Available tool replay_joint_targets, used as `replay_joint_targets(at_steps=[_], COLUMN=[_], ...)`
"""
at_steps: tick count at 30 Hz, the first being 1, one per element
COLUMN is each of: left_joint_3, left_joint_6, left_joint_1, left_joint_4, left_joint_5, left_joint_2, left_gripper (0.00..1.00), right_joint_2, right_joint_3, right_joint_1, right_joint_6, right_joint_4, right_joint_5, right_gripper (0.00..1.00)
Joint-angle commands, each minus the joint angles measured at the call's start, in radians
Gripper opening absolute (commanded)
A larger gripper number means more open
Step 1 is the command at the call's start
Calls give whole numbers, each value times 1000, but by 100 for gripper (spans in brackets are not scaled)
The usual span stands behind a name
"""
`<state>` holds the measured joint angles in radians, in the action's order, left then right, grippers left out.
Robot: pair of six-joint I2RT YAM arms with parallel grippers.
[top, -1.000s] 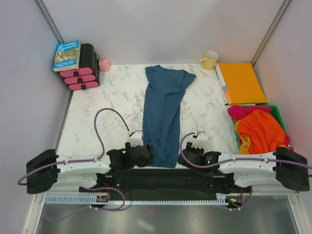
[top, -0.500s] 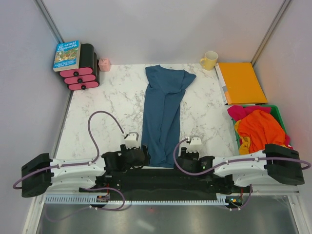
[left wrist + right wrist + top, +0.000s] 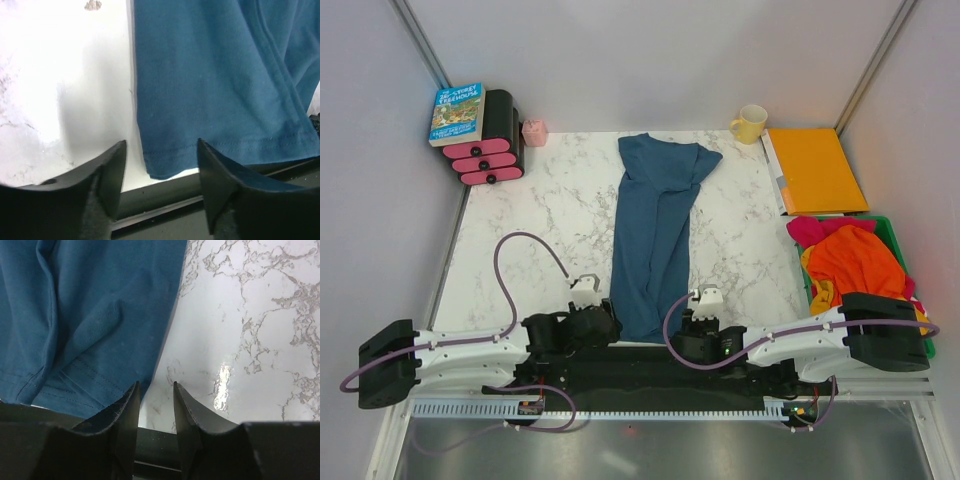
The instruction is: Fold and stack the t-shirts
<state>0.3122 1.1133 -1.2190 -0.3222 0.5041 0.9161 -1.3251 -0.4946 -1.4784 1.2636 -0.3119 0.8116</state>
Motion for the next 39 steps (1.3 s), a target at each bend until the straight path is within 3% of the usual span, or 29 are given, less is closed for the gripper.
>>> replay_joint_targets(at_steps=[1, 2, 6, 8, 12, 14, 30, 36, 39], left_joint_3=[-32, -30, -15, -9, -10, -13, 2, 1, -1], left_joint_6=[72, 75, 72, 72, 82, 83, 72, 63, 62], left_joint_1=[-8, -11, -10, -10, -10, -10, -20, -22, -22], left_joint_4=[-66, -66, -63, -61, -61, -57, -34, -32, -35], left_joint_5=[-45, -44, -35, -36, -33, -33, -29, -26, -24], left_joint_2=[-6, 0, 30, 46, 61, 60, 101, 86, 78], left_gripper=[60, 58, 21, 14, 11, 2, 2, 2, 2], right_joint_2=[12, 10, 7, 12, 27, 38, -114, -118, -99], right_joint_3=[-21, -21, -13, -7, 4, 4, -47, -16, 1], right_joint_1=[-8, -8, -13, -17, -23, -29, -82, -85, -89], right_joint_6=[33, 36, 43, 51, 62, 72, 134, 207, 250], right_joint_4=[8, 7, 8, 8, 2, -10, 20, -13, -47], right_joint_5=[44, 46, 41, 43, 49, 52, 24, -17, -19], right_gripper=[40, 41, 40, 40, 41, 41, 45, 38, 26])
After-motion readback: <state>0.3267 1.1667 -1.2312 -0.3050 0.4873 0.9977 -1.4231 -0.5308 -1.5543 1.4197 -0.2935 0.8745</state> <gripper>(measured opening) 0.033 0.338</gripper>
